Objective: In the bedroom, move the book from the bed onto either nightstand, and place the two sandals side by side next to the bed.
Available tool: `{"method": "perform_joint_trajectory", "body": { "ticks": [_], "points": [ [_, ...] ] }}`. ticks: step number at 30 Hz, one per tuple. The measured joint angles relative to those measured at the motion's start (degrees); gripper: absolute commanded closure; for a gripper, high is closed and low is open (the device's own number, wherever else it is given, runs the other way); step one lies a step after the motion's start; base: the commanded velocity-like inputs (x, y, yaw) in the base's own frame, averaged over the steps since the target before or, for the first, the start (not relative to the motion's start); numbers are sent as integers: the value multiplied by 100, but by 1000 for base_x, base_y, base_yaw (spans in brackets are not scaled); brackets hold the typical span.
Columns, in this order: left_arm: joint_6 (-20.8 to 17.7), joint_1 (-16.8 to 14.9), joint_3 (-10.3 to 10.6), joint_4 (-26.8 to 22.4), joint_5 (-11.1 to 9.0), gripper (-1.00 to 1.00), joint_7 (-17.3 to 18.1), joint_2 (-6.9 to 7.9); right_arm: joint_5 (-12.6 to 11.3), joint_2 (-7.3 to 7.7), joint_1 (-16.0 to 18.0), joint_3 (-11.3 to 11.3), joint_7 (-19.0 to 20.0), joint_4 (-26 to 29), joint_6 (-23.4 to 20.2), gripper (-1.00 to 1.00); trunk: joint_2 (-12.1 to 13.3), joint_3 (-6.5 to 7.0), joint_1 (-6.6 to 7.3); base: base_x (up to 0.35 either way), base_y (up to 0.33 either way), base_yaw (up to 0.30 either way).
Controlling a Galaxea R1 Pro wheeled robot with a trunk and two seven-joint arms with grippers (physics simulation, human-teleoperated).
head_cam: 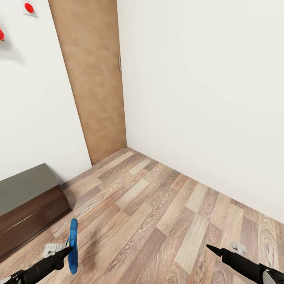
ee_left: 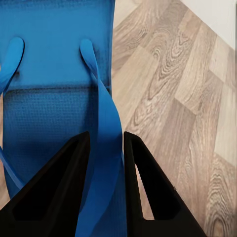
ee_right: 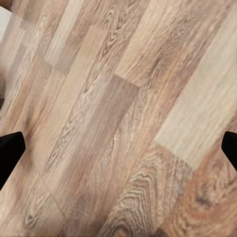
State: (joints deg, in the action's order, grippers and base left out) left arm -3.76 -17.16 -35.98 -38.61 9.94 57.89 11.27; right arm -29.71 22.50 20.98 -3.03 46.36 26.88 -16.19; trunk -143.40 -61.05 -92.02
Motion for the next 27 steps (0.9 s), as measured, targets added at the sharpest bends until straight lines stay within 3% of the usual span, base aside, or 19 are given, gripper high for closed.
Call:
{"method": "perform_joint_trajectory", "body": {
  "ticks": [13,27],
  "points": [
    [0,0,0,0,0,100,-6,-6,0,0,0,3,-1,-111,79,-100,17,288,33,0,0,0],
    [0,1,0,0,1,100,-8,-6,0,0,0,4,-2,-111,82,-100,574,540,338,0,0,0]
  ]
}}
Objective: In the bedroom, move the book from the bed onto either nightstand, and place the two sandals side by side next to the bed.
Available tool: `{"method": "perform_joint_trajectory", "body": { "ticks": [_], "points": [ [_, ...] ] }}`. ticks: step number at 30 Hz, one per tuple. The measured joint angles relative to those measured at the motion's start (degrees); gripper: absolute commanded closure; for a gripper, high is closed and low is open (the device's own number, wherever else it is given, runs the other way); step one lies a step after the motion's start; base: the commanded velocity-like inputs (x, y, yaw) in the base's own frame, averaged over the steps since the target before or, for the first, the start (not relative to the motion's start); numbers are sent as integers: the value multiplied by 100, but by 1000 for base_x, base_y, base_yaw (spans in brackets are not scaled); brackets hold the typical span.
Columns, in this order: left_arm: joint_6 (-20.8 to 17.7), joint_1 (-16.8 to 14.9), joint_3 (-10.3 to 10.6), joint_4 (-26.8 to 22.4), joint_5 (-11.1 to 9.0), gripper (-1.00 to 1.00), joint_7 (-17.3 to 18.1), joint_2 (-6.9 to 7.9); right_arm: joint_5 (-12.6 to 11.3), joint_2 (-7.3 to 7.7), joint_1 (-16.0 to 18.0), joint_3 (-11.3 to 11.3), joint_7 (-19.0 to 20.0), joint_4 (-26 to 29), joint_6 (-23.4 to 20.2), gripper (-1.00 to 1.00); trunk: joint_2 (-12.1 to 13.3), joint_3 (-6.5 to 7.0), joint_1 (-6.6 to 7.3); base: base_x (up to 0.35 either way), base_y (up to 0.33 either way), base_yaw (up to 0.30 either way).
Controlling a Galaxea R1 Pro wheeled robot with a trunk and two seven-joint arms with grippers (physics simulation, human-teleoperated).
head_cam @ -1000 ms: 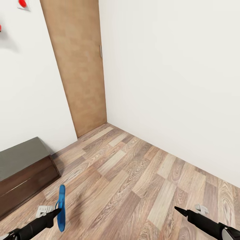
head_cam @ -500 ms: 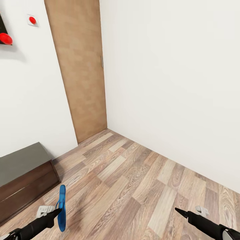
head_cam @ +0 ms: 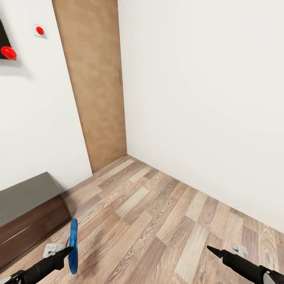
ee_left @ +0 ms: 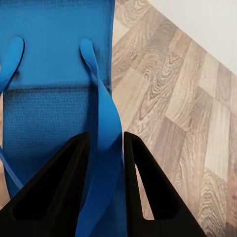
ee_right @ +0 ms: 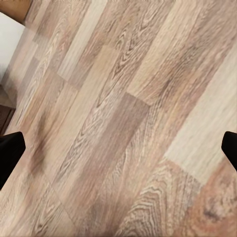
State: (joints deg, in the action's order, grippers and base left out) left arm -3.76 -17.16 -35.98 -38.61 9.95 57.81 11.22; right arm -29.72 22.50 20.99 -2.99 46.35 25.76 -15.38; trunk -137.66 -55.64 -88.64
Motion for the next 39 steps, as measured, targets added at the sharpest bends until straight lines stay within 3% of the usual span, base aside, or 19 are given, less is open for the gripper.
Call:
{"method": "perform_joint_trajectory", "body": {
  "ticks": [13,39],
  "points": [
    [0,1,0,0,7,100,0,-35,0,-8,0,0,-9,-8,0,-100,521,233,286,0,0,0],
    [8,2,8,33,16,100,3,-35,1,-13,-1,1,-8,-8,18,-100,603,270,330,0,0,0]
  ]
}}
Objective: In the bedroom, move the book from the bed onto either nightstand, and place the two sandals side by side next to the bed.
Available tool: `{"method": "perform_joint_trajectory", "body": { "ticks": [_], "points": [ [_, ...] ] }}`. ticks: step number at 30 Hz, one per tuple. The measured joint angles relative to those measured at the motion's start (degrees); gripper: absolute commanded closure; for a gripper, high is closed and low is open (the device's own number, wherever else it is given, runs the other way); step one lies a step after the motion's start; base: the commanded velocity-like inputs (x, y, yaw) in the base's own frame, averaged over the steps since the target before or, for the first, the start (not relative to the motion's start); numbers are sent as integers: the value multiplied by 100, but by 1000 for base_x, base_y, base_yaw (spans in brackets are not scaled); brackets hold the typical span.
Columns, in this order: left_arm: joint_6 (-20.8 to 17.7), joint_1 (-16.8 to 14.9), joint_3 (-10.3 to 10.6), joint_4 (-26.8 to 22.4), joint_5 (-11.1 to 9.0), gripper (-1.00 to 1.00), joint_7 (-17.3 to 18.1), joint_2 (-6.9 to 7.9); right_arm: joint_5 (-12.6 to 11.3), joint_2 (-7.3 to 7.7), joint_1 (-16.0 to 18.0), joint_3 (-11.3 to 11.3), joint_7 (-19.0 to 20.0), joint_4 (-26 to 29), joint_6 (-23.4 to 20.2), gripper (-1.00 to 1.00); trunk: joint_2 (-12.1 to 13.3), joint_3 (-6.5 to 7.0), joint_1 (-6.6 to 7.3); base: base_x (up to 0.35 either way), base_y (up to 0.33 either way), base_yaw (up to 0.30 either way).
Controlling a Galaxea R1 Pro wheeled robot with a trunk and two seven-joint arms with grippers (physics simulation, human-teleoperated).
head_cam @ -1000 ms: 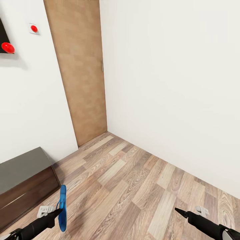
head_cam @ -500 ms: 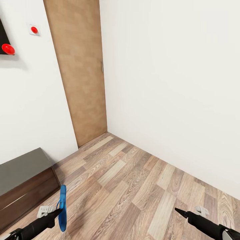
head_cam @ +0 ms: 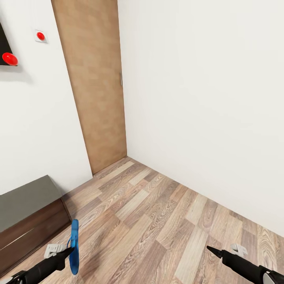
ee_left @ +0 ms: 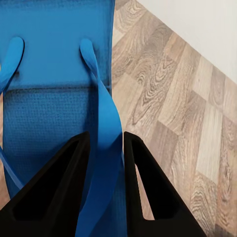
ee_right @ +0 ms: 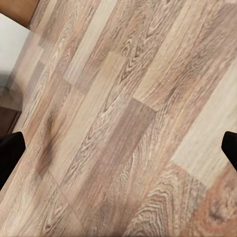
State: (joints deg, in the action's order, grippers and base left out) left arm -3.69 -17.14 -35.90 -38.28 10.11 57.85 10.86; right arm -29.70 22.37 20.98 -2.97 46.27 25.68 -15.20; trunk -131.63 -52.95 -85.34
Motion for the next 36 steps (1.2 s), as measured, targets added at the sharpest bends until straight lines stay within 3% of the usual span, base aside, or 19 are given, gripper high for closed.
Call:
{"method": "perform_joint_trajectory", "body": {
  "ticks": [3,7,9,11,19,36],
  "points": [
    [0,3,175,238,57,100,-102,-5,3,-8,-1,1,-2,-147,105,-100,0,0,0,0,0,0],
    [-12,0,1074,484,501,100,-986,-146,-17,-44,-1,27,-6,-830,606,-100,0,0,0,0,0,0],
    [-4,0,1413,722,613,100,-1319,-246,-18,-58,0,27,-4,-992,745,-100,0,-1,0,0,0,0],
    [25,-1,1539,1036,648,100,-1433,-289,-19,-78,0,27,-3,-1059,787,-100,0,-1,0,0,0,0],
    [590,-3,1591,1747,614,100,-1492,-285,-22,-100,0,22,6,-1266,819,-100,0,0,0,0,0,0],
    [661,2,1577,1838,588,100,-1491,-291,-20,-102,3,19,9,-1279,815,-100,0,-6,0,0,0,206]
  ]
}}
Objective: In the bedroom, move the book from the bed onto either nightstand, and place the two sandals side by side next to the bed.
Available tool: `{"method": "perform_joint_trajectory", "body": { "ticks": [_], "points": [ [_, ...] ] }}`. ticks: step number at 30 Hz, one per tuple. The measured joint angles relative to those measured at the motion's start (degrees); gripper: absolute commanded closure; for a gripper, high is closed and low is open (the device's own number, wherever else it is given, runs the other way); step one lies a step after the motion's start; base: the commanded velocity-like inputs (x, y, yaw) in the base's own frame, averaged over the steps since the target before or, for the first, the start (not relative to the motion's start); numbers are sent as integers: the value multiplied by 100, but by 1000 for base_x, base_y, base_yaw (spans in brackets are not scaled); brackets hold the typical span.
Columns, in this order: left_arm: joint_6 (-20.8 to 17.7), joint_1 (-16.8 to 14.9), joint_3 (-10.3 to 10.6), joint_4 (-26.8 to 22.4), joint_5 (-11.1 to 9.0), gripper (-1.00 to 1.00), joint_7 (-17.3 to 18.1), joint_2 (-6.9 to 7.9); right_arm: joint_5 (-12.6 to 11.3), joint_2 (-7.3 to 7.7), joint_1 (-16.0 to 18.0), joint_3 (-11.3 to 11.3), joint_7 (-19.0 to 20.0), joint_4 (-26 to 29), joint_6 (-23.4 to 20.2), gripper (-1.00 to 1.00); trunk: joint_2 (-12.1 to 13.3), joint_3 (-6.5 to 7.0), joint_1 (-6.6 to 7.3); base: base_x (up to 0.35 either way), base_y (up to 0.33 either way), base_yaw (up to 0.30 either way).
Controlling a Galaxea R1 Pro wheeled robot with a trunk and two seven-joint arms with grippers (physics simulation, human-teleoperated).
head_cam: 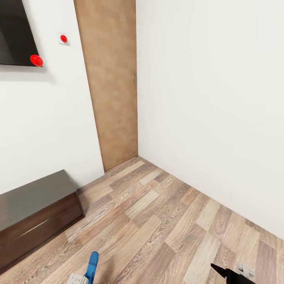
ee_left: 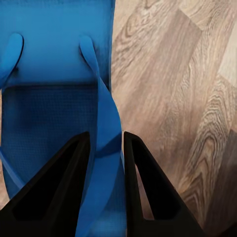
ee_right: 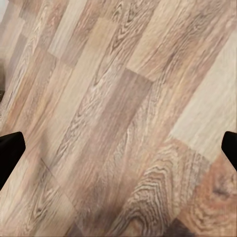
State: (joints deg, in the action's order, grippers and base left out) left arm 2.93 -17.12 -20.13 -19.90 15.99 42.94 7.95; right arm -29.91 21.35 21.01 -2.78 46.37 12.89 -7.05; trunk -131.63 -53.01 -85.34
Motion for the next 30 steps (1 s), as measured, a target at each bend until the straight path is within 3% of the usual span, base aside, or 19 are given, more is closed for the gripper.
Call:
{"method": "perform_joint_trajectory", "body": {
  "ticks": [30],
  "points": [
    [0,-2,0,9,-1,100,0,-9,1,-5,0,7,-10,0,0,-100,0,0,0,0,0,285]
  ]
}}
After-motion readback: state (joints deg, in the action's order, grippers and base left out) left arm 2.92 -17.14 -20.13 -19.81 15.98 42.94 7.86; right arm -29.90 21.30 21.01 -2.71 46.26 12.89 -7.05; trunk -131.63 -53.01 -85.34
